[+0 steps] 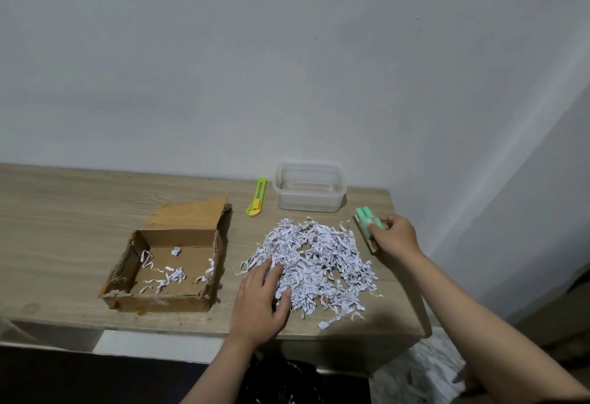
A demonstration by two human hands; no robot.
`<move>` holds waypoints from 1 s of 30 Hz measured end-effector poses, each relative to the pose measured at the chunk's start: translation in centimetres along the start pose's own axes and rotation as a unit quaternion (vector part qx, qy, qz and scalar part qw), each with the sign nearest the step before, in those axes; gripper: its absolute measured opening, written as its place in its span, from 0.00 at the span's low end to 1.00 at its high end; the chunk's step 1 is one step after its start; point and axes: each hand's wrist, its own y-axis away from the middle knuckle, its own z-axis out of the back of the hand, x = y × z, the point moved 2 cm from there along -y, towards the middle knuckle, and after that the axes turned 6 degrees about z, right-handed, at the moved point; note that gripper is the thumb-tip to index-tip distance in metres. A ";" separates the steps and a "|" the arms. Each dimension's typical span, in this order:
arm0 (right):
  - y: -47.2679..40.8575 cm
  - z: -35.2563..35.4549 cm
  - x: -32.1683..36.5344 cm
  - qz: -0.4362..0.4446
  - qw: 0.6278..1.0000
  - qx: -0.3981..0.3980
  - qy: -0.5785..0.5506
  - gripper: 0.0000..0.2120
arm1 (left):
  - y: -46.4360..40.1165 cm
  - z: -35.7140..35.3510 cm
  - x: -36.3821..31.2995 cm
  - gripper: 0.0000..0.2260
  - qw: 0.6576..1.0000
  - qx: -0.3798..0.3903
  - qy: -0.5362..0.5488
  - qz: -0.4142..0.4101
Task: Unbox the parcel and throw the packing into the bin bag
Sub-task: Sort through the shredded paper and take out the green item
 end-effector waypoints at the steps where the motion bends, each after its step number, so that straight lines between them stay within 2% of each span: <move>1: 0.0 -0.3 -0.2 0.002 1.000 0.005 0.018 0.15 | 0.0 0.0 -0.1 0.21 1.000 0.000 0.000 0.000; 6: -0.3 -1.3 -0.6 0.025 0.999 -0.003 0.030 0.16 | -0.1 0.2 -0.2 0.21 1.000 -0.002 0.000 0.000; 15: -0.7 -1.0 -1.7 0.027 0.993 0.065 0.097 0.15 | 0.0 0.2 -0.3 0.22 1.000 -0.001 -0.004 0.005; 18: 0.8 -0.8 -1.3 0.072 0.983 0.018 0.165 0.15 | 0.0 0.1 -0.3 0.22 1.000 -0.002 -0.007 0.005; 20: 3.6 -1.0 0.0 0.136 0.982 -0.024 0.126 0.15 | 0.0 0.1 -0.3 0.22 1.000 -0.002 -0.009 0.003; 22: 6.9 -1.9 1.4 0.203 0.977 0.006 0.070 0.13 | 0.0 0.2 -0.4 0.23 1.000 -0.001 -0.010 0.005; 24: 9.6 -3.4 2.2 0.256 0.962 0.073 0.053 0.10 | 0.0 0.3 -0.5 0.23 1.000 0.001 -0.010 0.008; 27: 11.5 -6.2 2.1 0.295 0.940 0.140 0.098 0.15 | 0.3 0.6 -0.7 0.24 1.000 -0.013 -0.014 0.006; 30: 12.0 -8.2 2.0 0.294 0.931 0.165 0.140 0.19 | 0.7 0.8 -1.0 0.25 0.999 -0.025 -0.035 0.007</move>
